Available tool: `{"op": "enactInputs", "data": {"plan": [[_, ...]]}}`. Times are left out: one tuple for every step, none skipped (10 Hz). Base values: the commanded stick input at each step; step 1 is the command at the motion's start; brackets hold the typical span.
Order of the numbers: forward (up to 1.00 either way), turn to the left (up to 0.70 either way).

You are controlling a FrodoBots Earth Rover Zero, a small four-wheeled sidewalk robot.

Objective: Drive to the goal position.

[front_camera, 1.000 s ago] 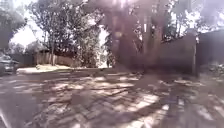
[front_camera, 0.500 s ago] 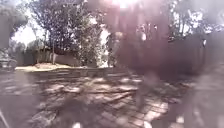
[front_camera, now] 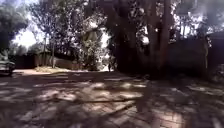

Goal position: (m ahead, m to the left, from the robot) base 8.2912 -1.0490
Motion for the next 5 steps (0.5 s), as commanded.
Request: {"op": "enactInputs", "data": {"plan": [[0.70,0.00],[0.70,0.00],[0.70,0.00],[0.70,0.00],[0.70,0.00]]}}
